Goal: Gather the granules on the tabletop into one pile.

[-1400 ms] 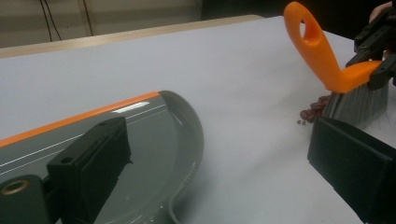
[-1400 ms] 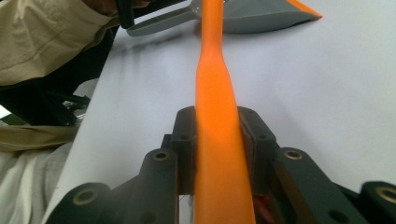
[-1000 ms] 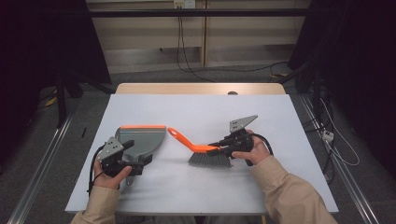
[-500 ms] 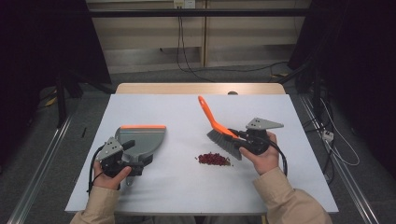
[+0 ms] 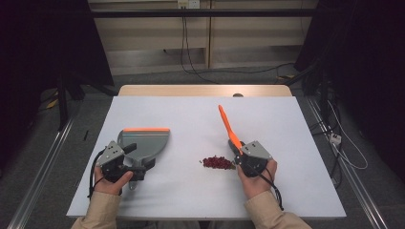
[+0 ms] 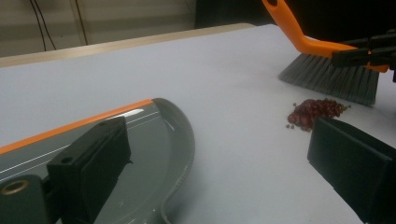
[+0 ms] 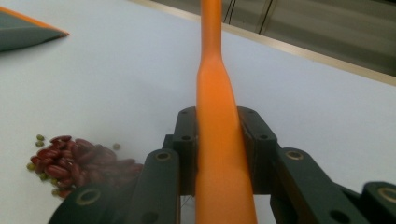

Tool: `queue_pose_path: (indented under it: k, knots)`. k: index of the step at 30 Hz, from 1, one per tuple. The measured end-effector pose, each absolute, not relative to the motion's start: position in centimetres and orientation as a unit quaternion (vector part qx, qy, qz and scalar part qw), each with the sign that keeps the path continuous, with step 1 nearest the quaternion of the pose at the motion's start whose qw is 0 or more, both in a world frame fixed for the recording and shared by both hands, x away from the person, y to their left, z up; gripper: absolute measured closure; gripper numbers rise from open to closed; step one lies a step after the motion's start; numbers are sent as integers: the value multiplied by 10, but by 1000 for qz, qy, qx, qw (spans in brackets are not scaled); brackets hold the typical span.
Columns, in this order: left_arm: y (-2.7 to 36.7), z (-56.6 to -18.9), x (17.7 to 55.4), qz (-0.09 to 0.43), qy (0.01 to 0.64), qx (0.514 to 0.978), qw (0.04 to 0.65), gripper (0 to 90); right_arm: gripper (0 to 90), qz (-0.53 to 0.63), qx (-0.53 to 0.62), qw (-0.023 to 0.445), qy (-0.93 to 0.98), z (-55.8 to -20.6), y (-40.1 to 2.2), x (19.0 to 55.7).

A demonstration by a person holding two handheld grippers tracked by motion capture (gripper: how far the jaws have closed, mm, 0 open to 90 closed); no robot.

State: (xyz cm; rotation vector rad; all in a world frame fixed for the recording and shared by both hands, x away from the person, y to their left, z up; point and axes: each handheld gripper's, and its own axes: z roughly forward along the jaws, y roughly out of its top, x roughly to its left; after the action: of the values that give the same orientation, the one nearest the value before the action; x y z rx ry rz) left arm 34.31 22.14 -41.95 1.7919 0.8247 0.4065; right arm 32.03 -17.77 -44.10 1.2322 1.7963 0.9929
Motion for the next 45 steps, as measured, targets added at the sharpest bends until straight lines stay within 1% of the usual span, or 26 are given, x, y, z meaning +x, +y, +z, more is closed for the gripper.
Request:
queue_pose_path:
  k: [6,11,17,21,30,45]
  knots:
    - [222,-419,342,173,345,754,532,56,713,387,496,375,681,-445,-162,318]
    - [222,-419,343,174,345,753,532,56,712,402,519,363,662,-445,-159,320]
    - [219,-420,344,173,342,757,529,56,711,408,530,363,649,-446,-154,322]
    - [219,-419,343,173,344,754,532,56,710,407,531,371,644,-447,-151,323]
    - [220,-419,343,173,343,754,533,56,708,414,529,366,644,-447,-142,328]
    - [219,-419,344,173,341,758,529,56,707,429,530,347,643,-447,-137,331]
